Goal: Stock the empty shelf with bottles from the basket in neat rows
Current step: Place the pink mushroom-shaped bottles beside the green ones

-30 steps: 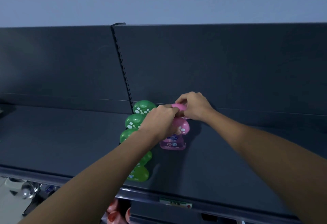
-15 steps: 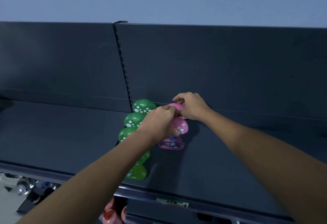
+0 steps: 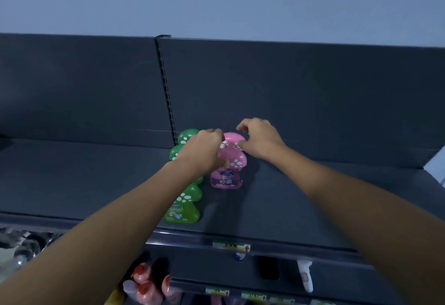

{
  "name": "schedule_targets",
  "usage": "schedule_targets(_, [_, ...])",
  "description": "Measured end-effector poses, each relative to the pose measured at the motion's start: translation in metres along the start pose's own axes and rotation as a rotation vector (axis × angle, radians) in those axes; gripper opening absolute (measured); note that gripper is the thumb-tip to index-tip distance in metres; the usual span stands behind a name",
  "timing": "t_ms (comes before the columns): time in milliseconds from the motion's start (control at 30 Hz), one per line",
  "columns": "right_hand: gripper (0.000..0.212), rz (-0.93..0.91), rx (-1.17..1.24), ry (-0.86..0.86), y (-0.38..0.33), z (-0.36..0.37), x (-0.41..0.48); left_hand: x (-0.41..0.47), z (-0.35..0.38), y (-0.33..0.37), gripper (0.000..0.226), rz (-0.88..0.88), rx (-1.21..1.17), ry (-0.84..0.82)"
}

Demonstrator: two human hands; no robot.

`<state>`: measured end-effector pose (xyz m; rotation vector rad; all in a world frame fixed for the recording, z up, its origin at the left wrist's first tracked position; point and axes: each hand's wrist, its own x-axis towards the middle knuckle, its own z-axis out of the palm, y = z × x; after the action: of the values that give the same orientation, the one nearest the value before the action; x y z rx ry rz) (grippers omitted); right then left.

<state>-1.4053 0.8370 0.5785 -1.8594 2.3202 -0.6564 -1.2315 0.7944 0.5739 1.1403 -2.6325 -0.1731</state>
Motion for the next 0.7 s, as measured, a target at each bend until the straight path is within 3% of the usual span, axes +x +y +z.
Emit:
schedule_targets(233, [0.036, 0.096, -0.012, 0.066, -0.043, -0.009, -0.078, -0.060, -0.026, -0.002, 0.029, 0.046, -0.044, -0.002])
schedule_targets(433, [0.031, 0.150, 0.008, 0.068, -0.070, 0.023, -0.155, -0.125, -0.008, -0.014, 0.033, 0.093, -0.087, -0.119])
schedule_targets(700, [0.034, 0.223, 0.004, -0.177, -0.062, 0.104, -0.236, -0.197, 0.069, -0.036, 0.036, 0.060, -0.143, -0.325])
